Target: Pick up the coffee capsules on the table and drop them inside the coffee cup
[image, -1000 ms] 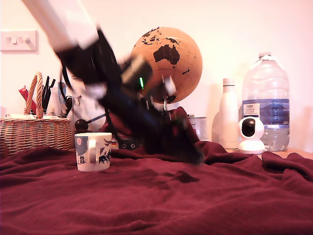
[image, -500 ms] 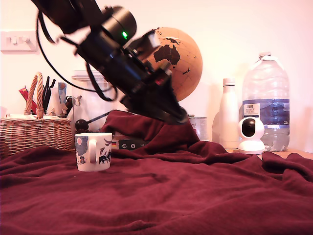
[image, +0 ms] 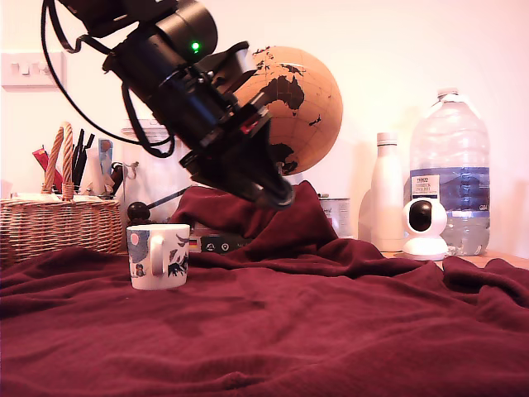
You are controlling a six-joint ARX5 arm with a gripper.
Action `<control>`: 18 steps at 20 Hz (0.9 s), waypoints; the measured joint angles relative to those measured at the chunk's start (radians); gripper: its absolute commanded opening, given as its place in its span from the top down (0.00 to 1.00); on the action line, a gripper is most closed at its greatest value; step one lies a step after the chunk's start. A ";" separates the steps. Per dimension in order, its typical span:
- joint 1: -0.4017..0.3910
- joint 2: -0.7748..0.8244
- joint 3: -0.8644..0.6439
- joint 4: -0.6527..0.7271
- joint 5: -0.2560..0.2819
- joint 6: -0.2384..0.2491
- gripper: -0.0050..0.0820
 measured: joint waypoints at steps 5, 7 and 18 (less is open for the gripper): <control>0.035 -0.020 0.000 -0.006 -0.053 0.000 0.62; 0.058 -0.047 0.000 -0.006 -0.066 0.000 0.62; 0.263 -0.094 -0.001 -0.048 -0.098 -0.003 0.62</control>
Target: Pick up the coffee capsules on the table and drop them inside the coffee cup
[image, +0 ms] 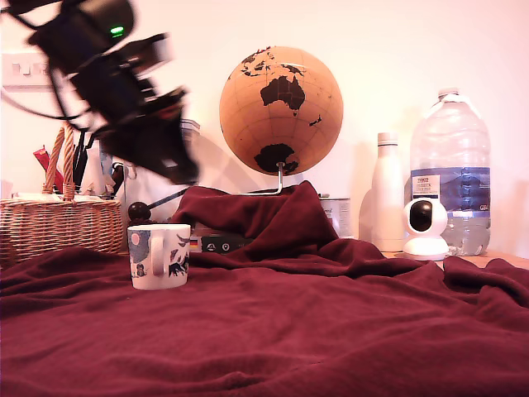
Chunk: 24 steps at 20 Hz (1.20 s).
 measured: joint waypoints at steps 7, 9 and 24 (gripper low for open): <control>0.100 0.000 0.000 -0.024 -0.006 -0.005 0.62; 0.099 0.000 0.000 -0.025 -0.006 -0.005 0.62; 0.097 0.000 0.000 0.021 -0.006 -0.100 0.62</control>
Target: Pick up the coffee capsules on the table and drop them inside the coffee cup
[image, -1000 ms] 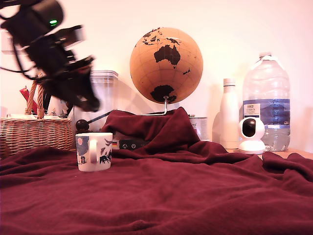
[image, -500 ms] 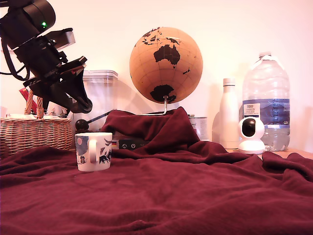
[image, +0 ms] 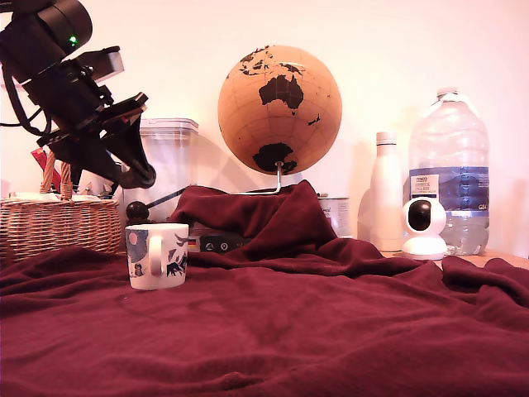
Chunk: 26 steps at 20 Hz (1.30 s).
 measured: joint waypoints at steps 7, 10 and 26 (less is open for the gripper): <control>-0.042 0.000 0.000 0.034 0.000 -0.010 0.62; -0.050 0.009 0.018 0.018 -0.008 -0.011 0.62; -0.049 0.296 0.373 -0.313 -0.083 -0.002 0.62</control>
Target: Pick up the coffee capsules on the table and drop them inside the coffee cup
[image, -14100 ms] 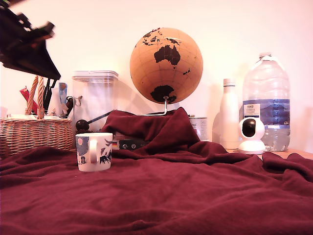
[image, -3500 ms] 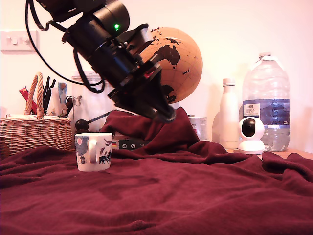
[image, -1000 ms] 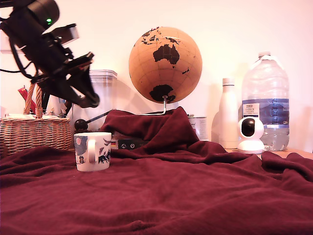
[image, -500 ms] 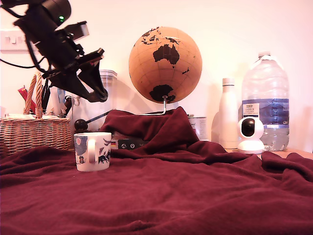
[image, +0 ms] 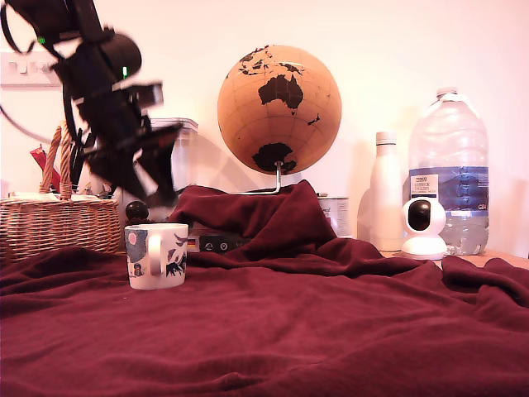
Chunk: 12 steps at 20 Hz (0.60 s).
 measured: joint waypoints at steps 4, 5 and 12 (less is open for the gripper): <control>0.000 0.035 0.000 -0.027 -0.016 0.000 0.62; 0.000 0.035 0.000 -0.024 -0.018 0.000 0.62; 0.000 0.035 0.000 -0.020 -0.014 0.000 0.62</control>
